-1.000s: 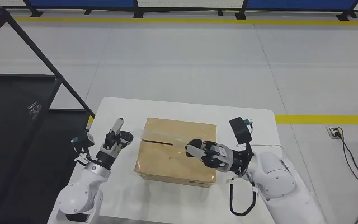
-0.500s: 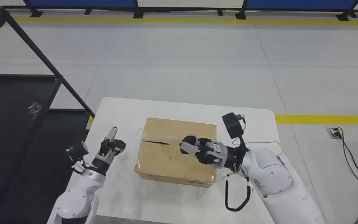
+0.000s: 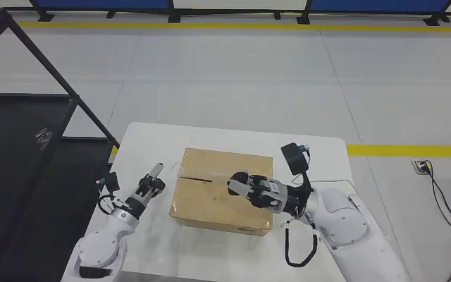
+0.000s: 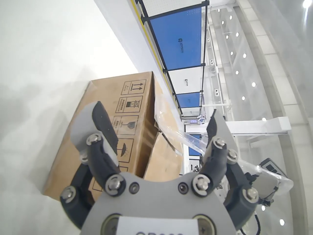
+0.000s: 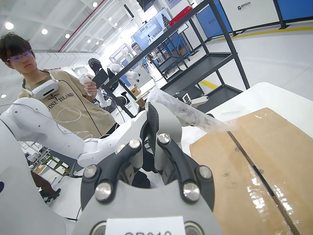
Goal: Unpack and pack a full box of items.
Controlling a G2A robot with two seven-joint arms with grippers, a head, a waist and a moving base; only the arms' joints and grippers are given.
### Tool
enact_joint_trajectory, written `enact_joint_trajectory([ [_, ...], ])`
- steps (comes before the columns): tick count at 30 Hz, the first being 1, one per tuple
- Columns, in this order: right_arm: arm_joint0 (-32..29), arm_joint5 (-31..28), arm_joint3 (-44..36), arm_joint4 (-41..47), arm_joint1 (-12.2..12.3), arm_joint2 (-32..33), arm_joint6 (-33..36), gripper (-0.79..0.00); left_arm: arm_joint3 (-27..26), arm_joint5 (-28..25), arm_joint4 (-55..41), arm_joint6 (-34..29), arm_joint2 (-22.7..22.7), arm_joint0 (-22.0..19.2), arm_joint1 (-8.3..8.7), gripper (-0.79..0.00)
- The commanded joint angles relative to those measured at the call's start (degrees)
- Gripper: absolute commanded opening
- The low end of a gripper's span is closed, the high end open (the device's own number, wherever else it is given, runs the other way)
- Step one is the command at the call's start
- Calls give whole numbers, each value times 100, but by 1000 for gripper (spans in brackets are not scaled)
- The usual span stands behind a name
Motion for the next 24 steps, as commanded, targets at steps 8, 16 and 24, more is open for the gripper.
enact_joint_trajectory([
  [8,-27,-101,67,144,39,59,82,-785,-5,-82,1065,50,369,-200,32,-579],
  [16,-13,-178,145,274,65,67,136,-785,127,-20,1266,96,461,-369,41,-573],
  [24,13,-169,198,350,88,67,169,-785,162,-56,1435,255,578,-407,38,-785],
])
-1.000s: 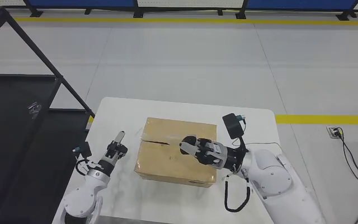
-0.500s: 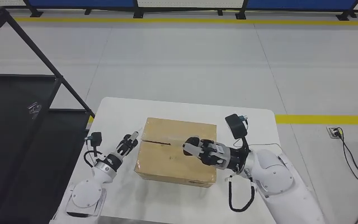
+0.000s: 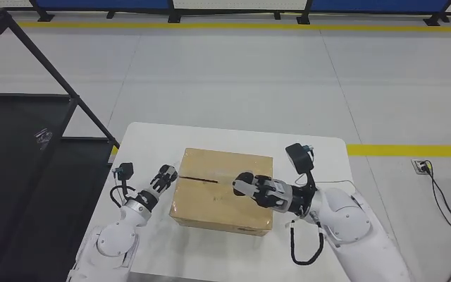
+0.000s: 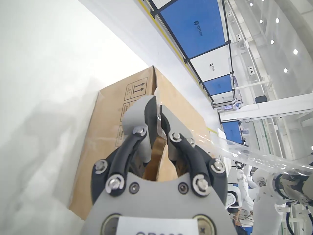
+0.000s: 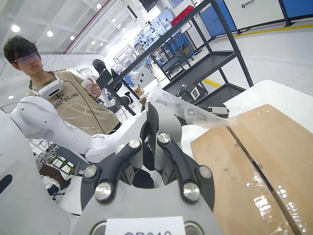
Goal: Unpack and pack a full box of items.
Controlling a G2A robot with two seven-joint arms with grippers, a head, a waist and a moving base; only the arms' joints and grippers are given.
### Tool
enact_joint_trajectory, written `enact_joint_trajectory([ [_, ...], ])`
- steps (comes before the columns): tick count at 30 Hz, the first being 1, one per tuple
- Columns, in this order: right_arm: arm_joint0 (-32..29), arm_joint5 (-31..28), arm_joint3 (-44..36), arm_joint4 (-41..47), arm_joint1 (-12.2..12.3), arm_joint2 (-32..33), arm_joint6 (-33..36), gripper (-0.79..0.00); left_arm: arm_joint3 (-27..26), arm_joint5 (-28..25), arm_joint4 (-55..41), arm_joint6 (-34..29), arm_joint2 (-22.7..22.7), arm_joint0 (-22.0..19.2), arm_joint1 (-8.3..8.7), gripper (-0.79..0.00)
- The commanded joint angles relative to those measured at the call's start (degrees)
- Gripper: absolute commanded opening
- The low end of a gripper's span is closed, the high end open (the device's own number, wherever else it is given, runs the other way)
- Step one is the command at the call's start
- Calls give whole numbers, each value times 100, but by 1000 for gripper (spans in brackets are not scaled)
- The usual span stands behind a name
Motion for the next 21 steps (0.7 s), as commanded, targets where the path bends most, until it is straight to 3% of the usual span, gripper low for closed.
enact_joint_trajectory([
  [1,12,7,31,48,6,7,13,-785,-13,-48,-44,4,-19,27,4,-785],
  [21,18,-235,619,996,130,407,346,-785,-522,-511,-738,246,-331,730,28,-785],
])
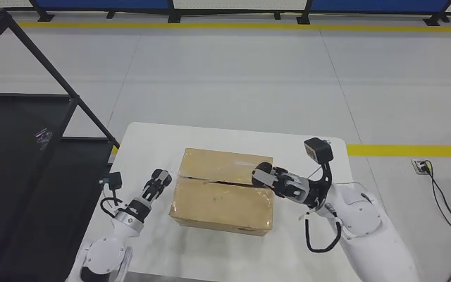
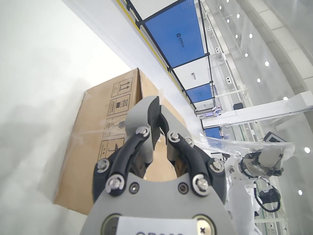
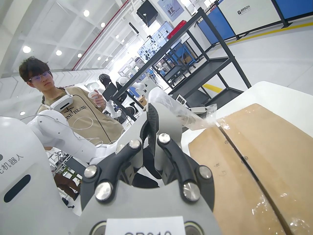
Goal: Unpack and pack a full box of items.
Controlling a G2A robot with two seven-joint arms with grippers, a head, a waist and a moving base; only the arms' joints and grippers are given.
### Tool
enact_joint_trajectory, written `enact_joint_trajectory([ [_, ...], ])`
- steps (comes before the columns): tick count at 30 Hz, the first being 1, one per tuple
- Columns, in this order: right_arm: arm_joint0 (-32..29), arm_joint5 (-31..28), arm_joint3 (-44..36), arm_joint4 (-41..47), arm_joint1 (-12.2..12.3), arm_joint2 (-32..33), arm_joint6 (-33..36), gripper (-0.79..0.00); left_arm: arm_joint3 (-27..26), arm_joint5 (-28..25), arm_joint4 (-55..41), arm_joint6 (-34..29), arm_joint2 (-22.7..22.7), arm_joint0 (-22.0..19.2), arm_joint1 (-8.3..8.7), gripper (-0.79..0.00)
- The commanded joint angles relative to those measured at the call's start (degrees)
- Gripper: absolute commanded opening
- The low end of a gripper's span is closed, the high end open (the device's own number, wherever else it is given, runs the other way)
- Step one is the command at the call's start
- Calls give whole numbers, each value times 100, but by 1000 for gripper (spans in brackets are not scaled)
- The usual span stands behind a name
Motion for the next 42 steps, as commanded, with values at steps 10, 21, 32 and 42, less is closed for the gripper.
enact_joint_trajectory([
  [10,43,-145,361,261,48,107,84,-785,171,-81,-231,370,174,41,-45,-785],
  [21,283,-363,573,-17,66,-47,298,-785,231,-283,-462,871,335,139,-106,-785],
  [32,267,-1128,778,-575,31,-94,-458,-785,208,-261,-647,1205,463,174,-163,-785],
  [42,549,-1244,1028,-781,10,-305,-560,-785,182,-290,-796,1478,578,254,-217,-785],
])
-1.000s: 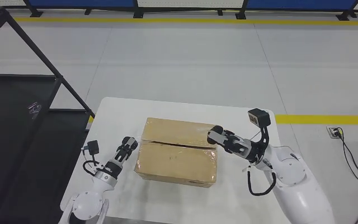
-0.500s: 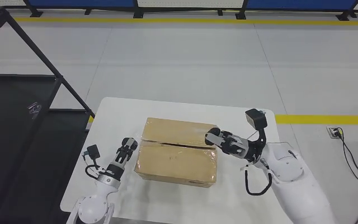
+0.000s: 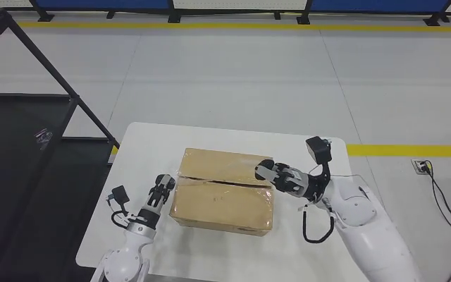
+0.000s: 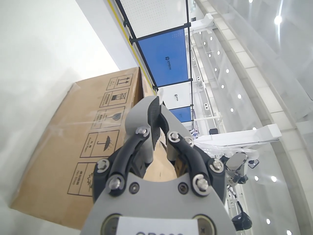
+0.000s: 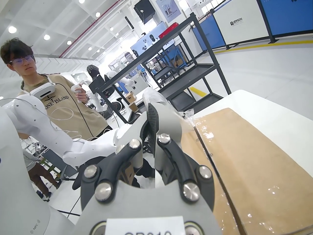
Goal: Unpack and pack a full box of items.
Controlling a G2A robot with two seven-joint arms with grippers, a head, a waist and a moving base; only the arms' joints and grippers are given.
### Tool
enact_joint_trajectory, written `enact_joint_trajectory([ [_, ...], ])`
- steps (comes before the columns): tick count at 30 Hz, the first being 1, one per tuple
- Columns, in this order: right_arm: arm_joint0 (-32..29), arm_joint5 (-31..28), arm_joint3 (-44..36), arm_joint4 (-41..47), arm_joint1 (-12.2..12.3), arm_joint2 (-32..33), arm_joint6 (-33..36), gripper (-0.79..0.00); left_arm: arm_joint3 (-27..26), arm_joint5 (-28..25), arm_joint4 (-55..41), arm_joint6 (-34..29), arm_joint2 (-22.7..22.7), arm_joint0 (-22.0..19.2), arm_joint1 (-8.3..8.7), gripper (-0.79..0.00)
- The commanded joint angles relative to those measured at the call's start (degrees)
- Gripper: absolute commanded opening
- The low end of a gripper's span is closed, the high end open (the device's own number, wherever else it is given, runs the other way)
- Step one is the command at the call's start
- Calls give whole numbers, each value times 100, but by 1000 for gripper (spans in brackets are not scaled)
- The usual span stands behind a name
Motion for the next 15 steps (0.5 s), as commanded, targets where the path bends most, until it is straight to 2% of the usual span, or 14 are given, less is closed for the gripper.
enact_joint_trajectory([
  [1,64,-58,53,-5,-1,-27,-11,-785,-3,-3,-39,54,11,17,-10,-785],
  [8,411,150,301,63,-17,-183,47,-785,-67,-16,-76,214,53,80,-41,-785],
  [15,717,461,536,-204,-84,-347,-336,-785,-172,-17,-85,368,36,132,-65,-785],
])
